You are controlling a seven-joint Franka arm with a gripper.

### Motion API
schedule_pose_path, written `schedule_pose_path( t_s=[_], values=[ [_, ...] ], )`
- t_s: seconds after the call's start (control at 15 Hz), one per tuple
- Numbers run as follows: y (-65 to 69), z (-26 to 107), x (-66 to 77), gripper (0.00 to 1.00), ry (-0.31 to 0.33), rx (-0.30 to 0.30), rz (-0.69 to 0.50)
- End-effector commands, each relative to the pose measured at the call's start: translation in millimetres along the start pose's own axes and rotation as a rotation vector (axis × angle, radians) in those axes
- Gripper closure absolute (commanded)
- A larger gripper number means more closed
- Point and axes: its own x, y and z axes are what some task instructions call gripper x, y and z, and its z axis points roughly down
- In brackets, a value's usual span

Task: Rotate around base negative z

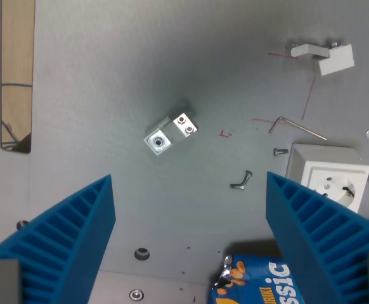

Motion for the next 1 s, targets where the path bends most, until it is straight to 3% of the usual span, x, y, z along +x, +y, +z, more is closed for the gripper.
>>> schedule_pose_path(
  t_s=[0.07, 1.0],
  values=[
    [0.0, -1.1, 0.0, 0.00, 0.002, 0.001, 0.096],
    [0.0, -1.1, 0.0, 0.00, 0.002, 0.003, 0.283]
  ],
)
